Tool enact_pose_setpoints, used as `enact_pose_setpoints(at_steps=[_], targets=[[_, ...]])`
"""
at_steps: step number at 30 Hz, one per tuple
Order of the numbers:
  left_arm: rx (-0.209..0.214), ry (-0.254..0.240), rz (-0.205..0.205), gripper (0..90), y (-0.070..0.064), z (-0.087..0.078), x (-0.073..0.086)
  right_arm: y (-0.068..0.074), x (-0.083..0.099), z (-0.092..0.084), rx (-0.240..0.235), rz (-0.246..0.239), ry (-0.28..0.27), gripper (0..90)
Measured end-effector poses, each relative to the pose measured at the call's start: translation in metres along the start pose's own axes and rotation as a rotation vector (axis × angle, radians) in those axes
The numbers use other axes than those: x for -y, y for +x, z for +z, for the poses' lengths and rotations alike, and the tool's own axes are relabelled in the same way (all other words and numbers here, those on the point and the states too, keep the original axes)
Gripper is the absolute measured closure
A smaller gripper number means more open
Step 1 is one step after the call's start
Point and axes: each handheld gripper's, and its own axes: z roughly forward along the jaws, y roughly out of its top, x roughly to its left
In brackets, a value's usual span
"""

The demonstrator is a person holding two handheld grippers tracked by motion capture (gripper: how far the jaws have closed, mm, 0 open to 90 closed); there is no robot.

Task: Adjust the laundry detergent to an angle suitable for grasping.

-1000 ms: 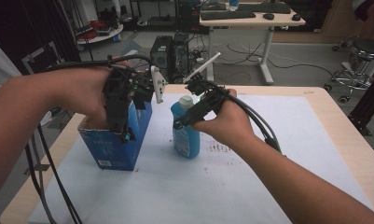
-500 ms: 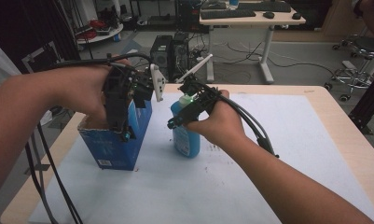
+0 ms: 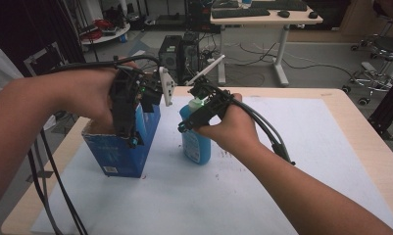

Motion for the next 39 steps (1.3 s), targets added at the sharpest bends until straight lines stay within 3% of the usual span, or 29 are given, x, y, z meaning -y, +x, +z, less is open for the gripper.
enact_pose_setpoints(at_steps=[11,29,39], targets=[[0.001,-0.001,-0.002,10.4,0.0018,0.0014,0.002,-0.0003,0.0002,-0.0009,0.02,-0.005,-0.004,31.9],[0.002,0.008,0.008,10.4,0.0042,0.0039,0.0002,0.0008,0.0007,0.0013,0.05,0.002,-0.014,36.2],[0.003,0.004,0.009,10.4,0.0056,0.0044,-0.0012,-0.0036,0.0038,-0.0031,0.025,-0.006,-0.011,37.3]])
